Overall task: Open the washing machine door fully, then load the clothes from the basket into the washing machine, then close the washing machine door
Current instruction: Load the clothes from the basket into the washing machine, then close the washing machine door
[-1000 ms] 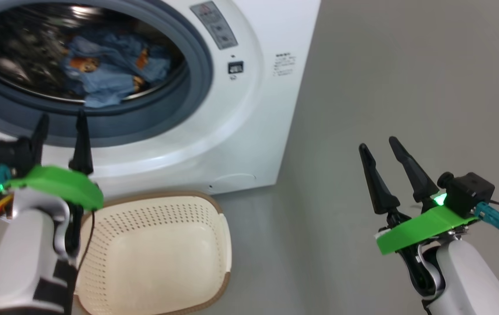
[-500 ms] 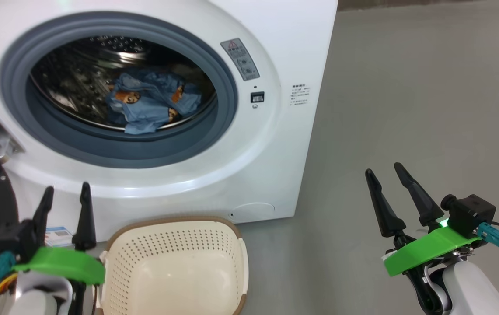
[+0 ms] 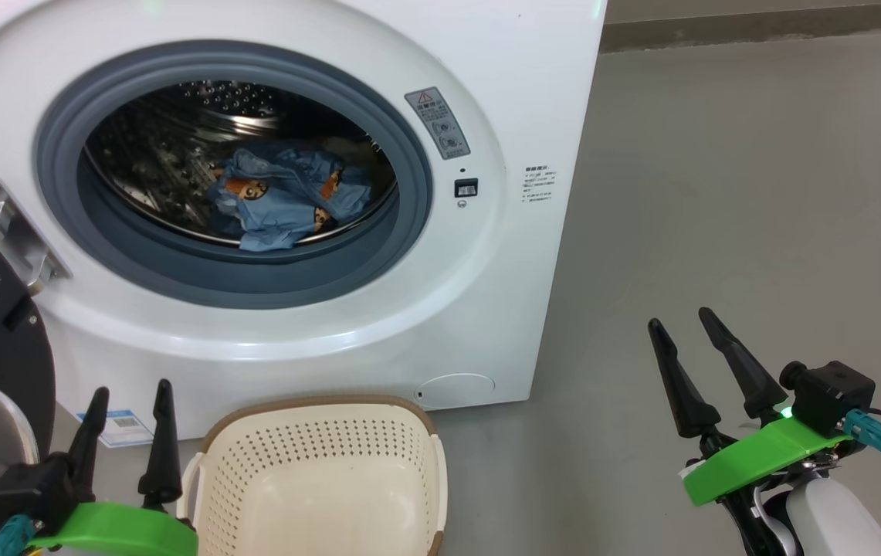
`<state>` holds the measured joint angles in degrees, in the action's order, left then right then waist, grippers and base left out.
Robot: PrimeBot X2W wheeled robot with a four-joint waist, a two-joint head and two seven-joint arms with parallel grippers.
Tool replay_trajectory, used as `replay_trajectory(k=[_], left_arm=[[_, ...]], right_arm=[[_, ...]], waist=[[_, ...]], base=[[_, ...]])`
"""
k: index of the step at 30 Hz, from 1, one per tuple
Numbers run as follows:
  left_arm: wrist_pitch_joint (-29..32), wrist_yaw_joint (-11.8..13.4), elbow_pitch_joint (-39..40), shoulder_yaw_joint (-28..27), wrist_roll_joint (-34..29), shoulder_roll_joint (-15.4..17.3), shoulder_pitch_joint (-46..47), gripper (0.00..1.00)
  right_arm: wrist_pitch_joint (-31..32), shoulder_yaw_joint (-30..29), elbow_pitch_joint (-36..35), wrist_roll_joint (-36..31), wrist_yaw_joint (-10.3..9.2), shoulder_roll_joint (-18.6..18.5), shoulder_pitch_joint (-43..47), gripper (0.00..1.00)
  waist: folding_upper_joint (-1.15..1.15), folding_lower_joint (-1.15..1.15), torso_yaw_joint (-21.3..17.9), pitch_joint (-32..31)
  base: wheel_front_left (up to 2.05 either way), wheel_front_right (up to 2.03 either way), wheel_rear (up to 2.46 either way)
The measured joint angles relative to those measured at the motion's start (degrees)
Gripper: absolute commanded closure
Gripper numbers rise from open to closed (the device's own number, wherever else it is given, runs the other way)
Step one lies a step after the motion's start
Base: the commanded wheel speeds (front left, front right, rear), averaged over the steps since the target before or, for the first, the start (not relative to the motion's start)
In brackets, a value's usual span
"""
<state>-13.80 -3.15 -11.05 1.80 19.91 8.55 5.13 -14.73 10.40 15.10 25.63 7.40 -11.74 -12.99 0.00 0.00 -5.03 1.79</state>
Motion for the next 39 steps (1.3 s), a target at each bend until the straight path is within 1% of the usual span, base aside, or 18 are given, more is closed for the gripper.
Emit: replay_trajectory(k=[2, 6, 30, 39], left_arm=[[0.2, 0.4, 0.7, 0.0, 0.0, 0.0, -0.7, 0.00], [0.2, 0.4, 1.7, 0.1, 0.1, 0.0, -1.1, 0.00], [0.1, 0.9, 1.7, 0.3, 0.4, 0.6, -1.5, 0.00], [0.1, 1.4, 1.8, 0.3, 0.6, 0.9, -1.5, 0.00]], right_arm=[[0.0, 0.0, 0.0, 0.0, 0.00, -0.1, 0.1, 0.00], [0.0, -0.1, -0.1, 0.0, 0.00, -0.3, 0.1, 0.00], [0.0, -0.5, -0.5, 0.0, 0.00, -0.5, 0.1, 0.00], [0.0, -0.6, -0.5, 0.0, 0.00, -0.5, 0.1, 0.00]], waist=[[0.00, 0.00, 0.1, 0.0], [0.00, 0.00, 0.2, 0.1], [0.00, 0.00, 0.8, 0.7], [0.00, 0.00, 0.8, 0.8]], base=[[0.00, 0.00, 0.00], [0.00, 0.00, 0.00], [0.00, 0.00, 0.00], [-0.85, 0.85, 0.00]])
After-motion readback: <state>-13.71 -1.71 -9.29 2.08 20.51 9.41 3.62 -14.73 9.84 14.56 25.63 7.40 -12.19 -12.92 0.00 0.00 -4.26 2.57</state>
